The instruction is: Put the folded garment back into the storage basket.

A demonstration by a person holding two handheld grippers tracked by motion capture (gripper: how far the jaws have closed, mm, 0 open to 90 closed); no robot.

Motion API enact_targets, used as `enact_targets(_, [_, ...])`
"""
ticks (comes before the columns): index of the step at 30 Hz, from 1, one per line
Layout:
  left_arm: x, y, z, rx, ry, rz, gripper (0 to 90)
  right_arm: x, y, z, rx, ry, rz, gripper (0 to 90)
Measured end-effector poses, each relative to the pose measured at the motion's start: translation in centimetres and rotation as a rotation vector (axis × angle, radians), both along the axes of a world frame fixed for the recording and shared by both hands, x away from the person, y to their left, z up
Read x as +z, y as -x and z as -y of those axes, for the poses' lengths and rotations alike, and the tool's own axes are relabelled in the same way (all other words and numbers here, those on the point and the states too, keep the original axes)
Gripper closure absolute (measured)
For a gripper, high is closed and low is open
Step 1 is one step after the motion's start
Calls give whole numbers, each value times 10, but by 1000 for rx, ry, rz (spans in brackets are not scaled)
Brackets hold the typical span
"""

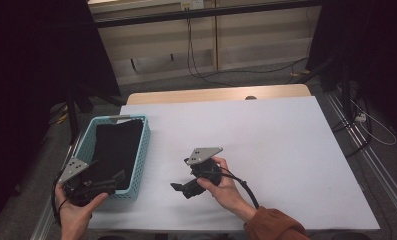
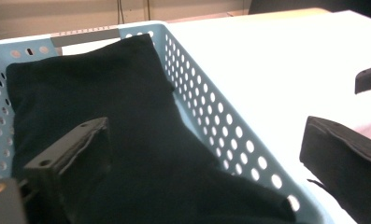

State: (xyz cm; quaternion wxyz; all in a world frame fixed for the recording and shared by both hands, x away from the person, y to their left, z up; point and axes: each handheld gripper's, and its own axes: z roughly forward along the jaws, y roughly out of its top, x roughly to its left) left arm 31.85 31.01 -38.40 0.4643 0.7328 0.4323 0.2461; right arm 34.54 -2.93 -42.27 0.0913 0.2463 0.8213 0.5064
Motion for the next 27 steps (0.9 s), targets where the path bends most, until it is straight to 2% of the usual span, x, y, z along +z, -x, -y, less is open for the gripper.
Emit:
enact_targets(4, [0,4,13,-37,12,-5,32,1,3,10,-25,13,5,107])
enact_targets(6, [1,9,21,-59,-9,11,33,0,6,17,-40,20,2,105])
enact_targets(10, [2,14,37,-81,2,30,33,0,11,32,-79,28,9,83])
enact_targets(12, [0,14,43,-93,0,25,37,0,11,39,-120,38,10,78])
enact_targets(15, [-4,14,51,-105,1,18,44,-1,13,51,-142,40,3,69])
enact_targets(17, [-4,14,57,-118,-18,21,44,-3,15,59,-156,45,6,72])
enact_targets(20, [-4,13,62,-127,-16,40,44,-6,19,72,-184,50,5,72])
enact_targets(23, [-5,12,68,-130,-5,25,45,-9,22,85,-202,54,5,72])
enact_targets(25, [-7,11,73,-144,-29,29,45,-10,24,95,-210,59,5,71])
enact_targets(27, [-8,11,77,-152,-25,22,44,-11,27,104,-224,72,6,71])
